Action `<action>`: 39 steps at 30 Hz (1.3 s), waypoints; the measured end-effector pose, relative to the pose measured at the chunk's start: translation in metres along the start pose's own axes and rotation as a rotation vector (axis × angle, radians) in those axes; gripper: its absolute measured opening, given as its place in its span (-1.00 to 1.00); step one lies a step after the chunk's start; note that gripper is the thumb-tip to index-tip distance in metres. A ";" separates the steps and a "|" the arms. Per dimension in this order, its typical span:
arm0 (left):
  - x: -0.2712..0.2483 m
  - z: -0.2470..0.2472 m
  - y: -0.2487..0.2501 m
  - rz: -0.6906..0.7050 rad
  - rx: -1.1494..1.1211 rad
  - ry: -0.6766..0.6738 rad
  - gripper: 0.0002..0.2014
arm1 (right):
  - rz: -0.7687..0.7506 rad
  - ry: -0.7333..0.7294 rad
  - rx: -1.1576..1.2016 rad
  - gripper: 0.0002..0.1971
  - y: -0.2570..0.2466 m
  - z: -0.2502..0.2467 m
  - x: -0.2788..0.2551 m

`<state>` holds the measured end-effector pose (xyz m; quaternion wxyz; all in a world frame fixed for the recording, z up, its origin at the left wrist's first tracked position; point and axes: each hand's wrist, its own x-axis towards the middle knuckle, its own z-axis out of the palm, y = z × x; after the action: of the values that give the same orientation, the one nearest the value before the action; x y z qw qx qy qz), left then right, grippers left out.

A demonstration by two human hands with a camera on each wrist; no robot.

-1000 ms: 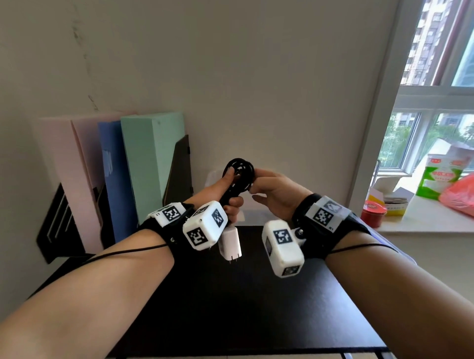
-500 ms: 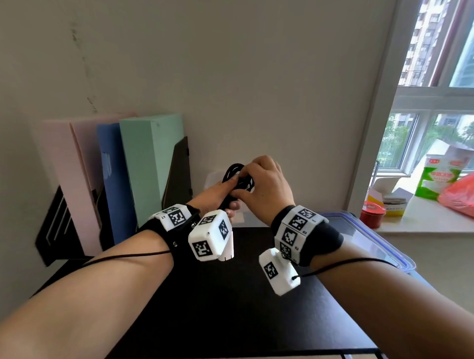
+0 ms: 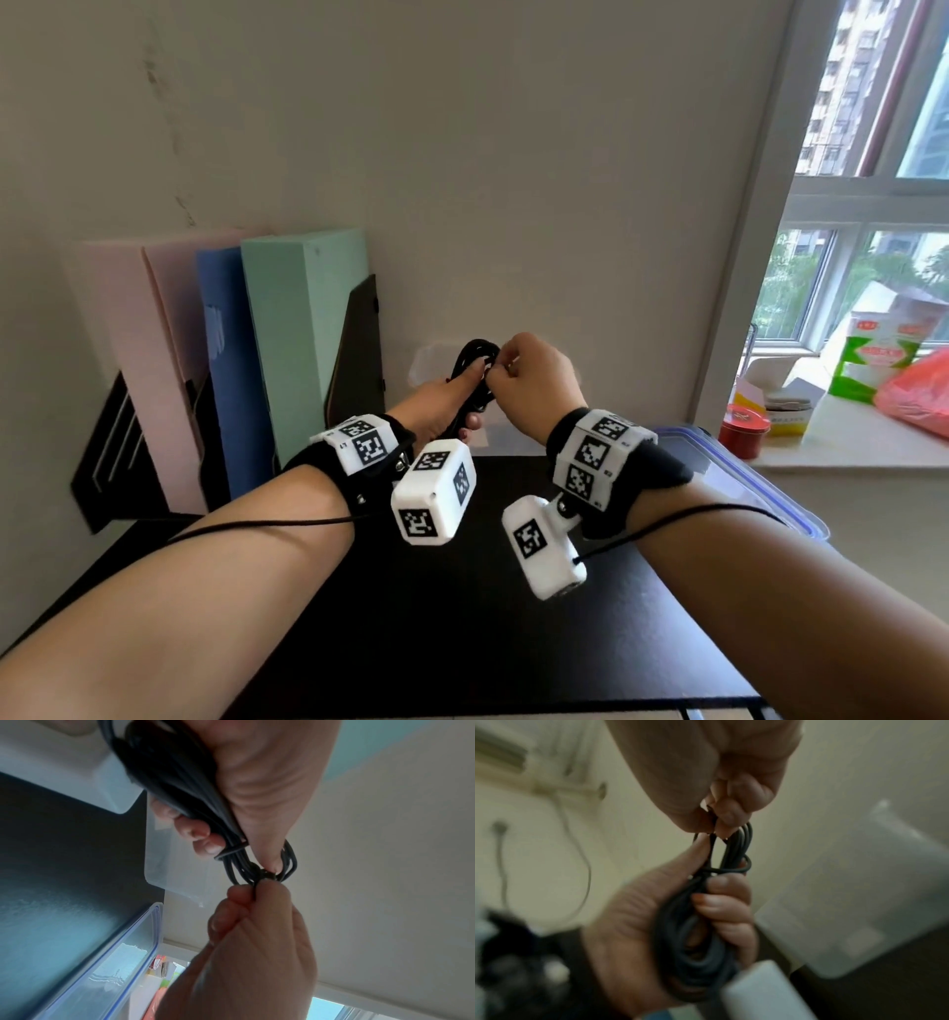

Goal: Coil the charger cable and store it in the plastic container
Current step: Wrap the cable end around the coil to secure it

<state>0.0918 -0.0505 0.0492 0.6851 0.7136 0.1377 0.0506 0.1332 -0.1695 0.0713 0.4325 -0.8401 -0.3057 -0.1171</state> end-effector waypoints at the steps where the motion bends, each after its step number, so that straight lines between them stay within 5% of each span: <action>1: 0.002 -0.002 -0.001 -0.006 0.009 0.025 -0.52 | 0.035 -0.027 0.053 -0.82 -0.002 0.001 -0.001; 6: 0.003 -0.006 -0.003 0.041 0.044 0.152 -0.54 | 0.105 -0.203 0.107 -0.75 -0.008 -0.002 -0.007; 13: 0.002 -0.012 0.003 0.125 0.102 0.200 -0.58 | 0.370 -0.329 0.597 -0.89 -0.007 -0.019 -0.015; 19: -0.006 -0.019 0.004 0.123 0.308 -0.060 -0.75 | 0.634 -0.376 1.147 -0.78 0.009 -0.039 0.001; 24: -0.018 -0.009 0.009 0.076 0.404 -0.190 -0.85 | 0.715 -0.428 1.341 -0.78 0.019 -0.049 0.015; 28: -0.018 -0.008 0.011 0.064 0.465 -0.229 -0.87 | 0.685 -0.403 1.186 -0.77 0.029 -0.046 0.016; 32: -0.013 -0.009 0.012 0.009 0.330 -0.248 -0.85 | 0.452 -0.276 0.826 -0.90 0.026 -0.049 0.012; 36: -0.011 -0.008 0.019 -0.072 0.109 -0.356 -0.85 | 0.246 -0.470 0.697 -0.41 0.021 -0.050 0.003; 39: -0.015 -0.001 0.021 -0.100 0.080 -0.483 -0.84 | 0.146 -0.444 0.583 -0.59 0.016 -0.041 0.004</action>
<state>0.0795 -0.0541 0.0716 0.6709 0.7238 0.0069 -0.1608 0.1492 -0.2074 0.0875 0.5842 -0.7061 -0.3516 0.1910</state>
